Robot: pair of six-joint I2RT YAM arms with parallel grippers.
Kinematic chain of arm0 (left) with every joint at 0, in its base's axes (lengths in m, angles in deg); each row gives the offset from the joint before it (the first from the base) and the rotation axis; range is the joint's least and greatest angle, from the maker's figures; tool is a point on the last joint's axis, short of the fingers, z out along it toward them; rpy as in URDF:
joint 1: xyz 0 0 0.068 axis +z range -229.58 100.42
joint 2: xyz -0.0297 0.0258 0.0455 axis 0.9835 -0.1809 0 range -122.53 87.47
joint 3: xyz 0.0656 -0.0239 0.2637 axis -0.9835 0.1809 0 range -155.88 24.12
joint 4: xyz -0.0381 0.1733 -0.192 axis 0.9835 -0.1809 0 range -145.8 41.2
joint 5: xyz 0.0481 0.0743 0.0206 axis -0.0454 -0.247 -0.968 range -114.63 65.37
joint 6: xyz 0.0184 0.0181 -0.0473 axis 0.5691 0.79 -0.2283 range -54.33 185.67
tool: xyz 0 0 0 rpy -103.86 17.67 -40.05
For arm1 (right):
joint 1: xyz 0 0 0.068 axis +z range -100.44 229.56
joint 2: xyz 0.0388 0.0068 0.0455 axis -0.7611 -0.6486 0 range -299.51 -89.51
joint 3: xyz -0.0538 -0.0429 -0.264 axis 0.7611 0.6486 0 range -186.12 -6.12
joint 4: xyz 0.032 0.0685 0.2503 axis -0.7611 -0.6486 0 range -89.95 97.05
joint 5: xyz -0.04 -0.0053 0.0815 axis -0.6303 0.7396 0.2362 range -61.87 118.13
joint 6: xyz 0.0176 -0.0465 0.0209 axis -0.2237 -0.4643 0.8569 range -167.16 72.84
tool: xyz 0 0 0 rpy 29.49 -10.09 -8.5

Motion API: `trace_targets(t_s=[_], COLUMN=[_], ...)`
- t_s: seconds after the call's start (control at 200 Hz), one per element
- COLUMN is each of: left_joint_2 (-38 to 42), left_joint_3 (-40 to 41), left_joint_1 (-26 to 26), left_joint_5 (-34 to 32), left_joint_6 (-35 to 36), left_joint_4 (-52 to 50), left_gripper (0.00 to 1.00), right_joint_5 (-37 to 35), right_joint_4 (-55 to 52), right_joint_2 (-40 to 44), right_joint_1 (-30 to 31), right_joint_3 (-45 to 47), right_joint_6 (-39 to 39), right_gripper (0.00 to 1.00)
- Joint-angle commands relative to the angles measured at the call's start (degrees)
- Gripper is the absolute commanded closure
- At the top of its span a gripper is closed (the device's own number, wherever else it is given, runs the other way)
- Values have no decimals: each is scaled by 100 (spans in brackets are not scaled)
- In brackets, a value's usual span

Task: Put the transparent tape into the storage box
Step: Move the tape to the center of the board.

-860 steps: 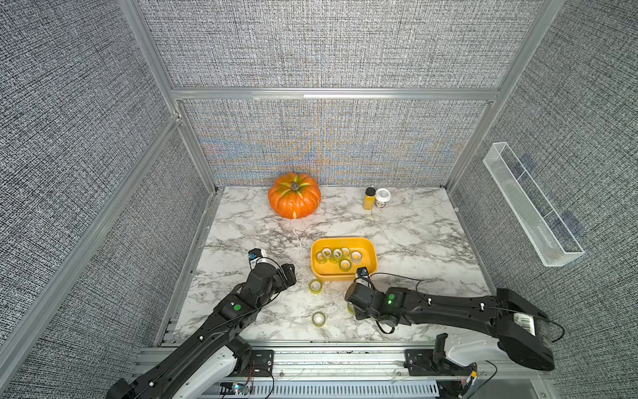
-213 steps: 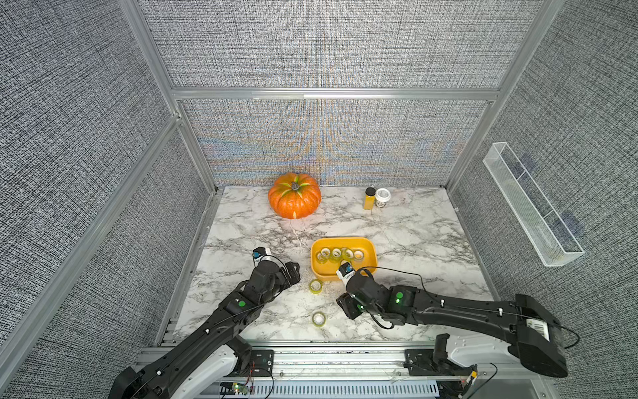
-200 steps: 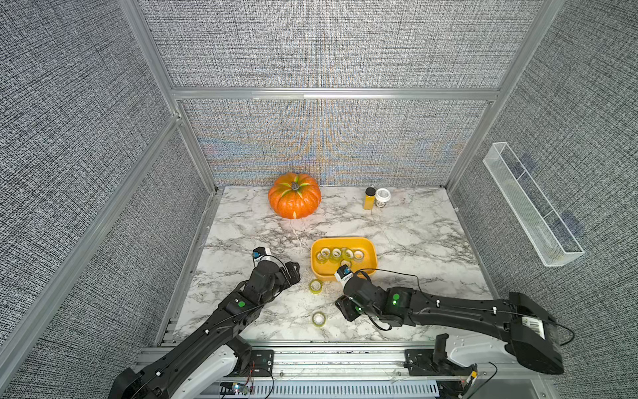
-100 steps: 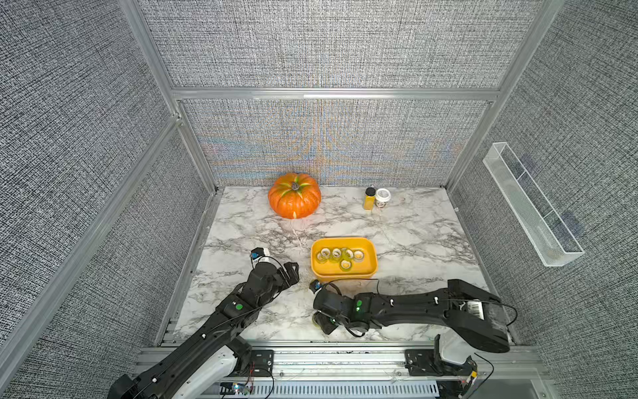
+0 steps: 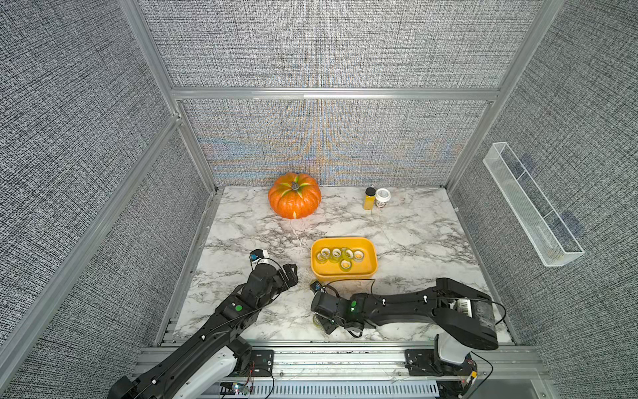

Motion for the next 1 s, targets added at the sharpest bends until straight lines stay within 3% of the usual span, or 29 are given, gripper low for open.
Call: trace_targets(t_s=[0.0,0.37,0.991], left_joint_2=[4,-50,-952], left_joint_3=[2,-7,-189], left_joint_1=[6,8,7], left_joint_5=[-44,9,694], left_joint_6=[55,37,204], left_joint_4=[87,96,501], left_gripper=[0,0,0], right_joint_5=[-156,-253,-16], right_joint_4=[-395,-422,-538], right_joint_2=[45,787,2536], right_joint_1=[-76,-431,-1757], right_joint_3=[192,969,2477], right_joint_6=[43,67,496], right_gripper=[55,59,60])
